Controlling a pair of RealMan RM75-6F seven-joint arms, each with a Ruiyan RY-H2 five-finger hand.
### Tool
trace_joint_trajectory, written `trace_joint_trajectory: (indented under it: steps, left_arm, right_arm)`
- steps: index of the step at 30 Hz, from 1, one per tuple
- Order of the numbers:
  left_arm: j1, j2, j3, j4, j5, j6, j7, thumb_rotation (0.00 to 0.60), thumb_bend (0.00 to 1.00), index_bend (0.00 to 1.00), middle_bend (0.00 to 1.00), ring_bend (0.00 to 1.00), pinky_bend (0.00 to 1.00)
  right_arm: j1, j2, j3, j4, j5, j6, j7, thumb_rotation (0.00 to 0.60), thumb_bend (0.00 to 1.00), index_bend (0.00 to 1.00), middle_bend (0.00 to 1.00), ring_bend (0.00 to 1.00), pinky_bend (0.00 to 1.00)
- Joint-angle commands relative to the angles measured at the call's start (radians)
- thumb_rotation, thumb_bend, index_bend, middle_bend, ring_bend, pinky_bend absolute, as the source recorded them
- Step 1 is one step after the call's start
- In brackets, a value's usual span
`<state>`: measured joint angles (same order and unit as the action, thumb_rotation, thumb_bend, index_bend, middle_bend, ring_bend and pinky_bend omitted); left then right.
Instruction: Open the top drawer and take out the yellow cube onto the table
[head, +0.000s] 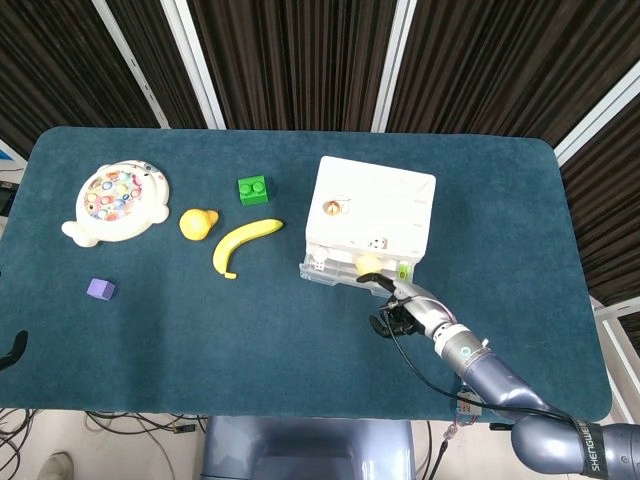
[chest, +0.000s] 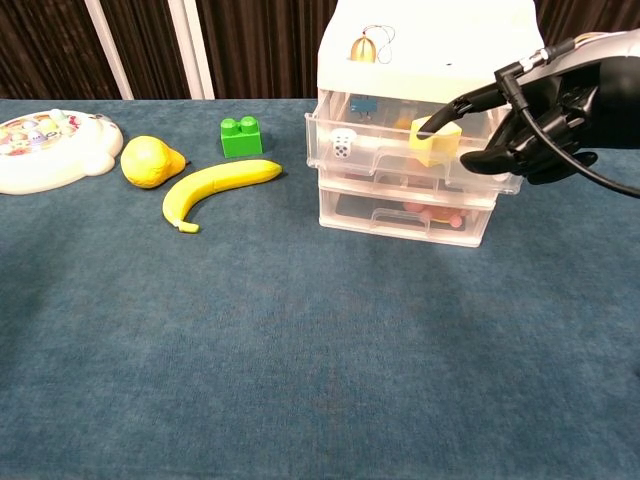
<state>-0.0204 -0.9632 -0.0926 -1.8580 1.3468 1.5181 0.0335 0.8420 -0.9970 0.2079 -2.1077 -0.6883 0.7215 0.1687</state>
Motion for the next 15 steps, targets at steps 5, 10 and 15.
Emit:
trace_joint_trajectory:
  steps: [5, 10, 15]
  left_arm:
    - [0.003, 0.002, 0.001, 0.001, 0.003, 0.004, -0.006, 0.6, 0.34, 0.07, 0.0, 0.0, 0.0]
    - [0.003, 0.002, 0.0, 0.001, 0.002, 0.005, -0.005, 0.6, 0.34, 0.07, 0.0, 0.0, 0.0]
    - [0.003, 0.002, 0.001, 0.0, 0.003, 0.005, -0.003, 0.6, 0.34, 0.07, 0.0, 0.0, 0.0]
  right_arm:
    - [-0.007, 0.03, 0.011, -0.02, -0.028, -0.041, 0.023, 0.6, 0.54, 0.23, 0.94, 1.0, 1.0]
    - [-0.019, 0.043, 0.014, -0.027, -0.053, -0.053, 0.036, 0.6, 0.54, 0.24, 0.94, 1.0, 1.0]
    - [-0.033, 0.057, 0.016, -0.033, -0.085, -0.072, 0.056, 0.6, 0.54, 0.24, 0.94, 1.0, 1.0]
